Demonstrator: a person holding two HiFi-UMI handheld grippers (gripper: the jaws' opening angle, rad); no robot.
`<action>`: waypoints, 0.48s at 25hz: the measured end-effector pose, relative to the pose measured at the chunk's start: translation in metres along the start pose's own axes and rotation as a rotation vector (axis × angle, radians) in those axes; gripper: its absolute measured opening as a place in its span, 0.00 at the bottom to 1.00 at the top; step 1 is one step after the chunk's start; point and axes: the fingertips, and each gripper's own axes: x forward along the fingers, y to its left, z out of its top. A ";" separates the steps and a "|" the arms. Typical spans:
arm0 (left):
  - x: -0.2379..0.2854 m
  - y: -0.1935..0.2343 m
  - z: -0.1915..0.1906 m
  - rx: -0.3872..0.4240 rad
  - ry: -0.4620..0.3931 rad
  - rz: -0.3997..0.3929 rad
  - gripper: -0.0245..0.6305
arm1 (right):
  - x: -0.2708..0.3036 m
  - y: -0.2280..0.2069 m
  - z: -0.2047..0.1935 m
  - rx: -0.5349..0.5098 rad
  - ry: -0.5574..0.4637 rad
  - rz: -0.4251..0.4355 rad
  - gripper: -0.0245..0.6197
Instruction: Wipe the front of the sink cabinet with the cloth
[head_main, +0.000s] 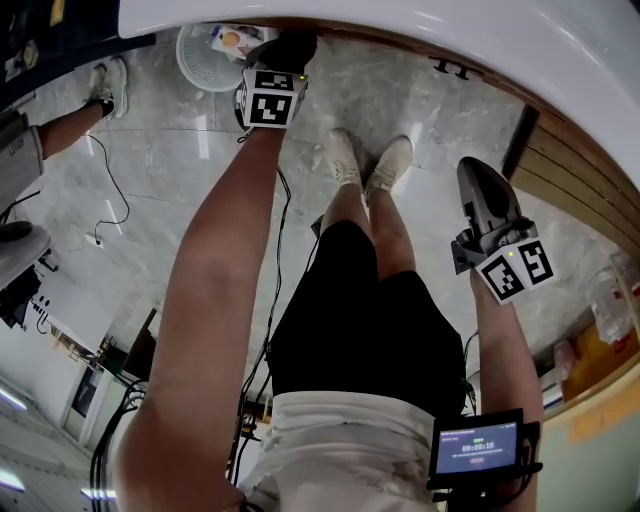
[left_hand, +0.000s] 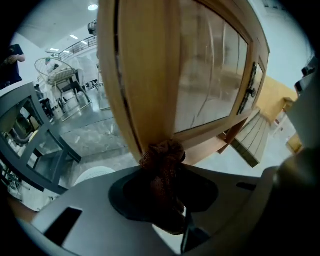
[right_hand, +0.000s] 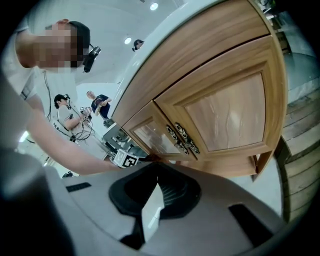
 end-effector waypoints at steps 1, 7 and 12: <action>0.004 -0.008 0.001 0.008 0.002 -0.014 0.23 | -0.001 0.000 0.001 0.001 -0.005 0.003 0.06; 0.024 -0.065 0.013 0.042 0.010 -0.091 0.23 | -0.012 -0.007 0.007 -0.015 -0.028 -0.006 0.06; 0.035 -0.127 0.028 0.092 -0.009 -0.184 0.23 | -0.032 -0.024 0.007 0.001 -0.057 -0.036 0.06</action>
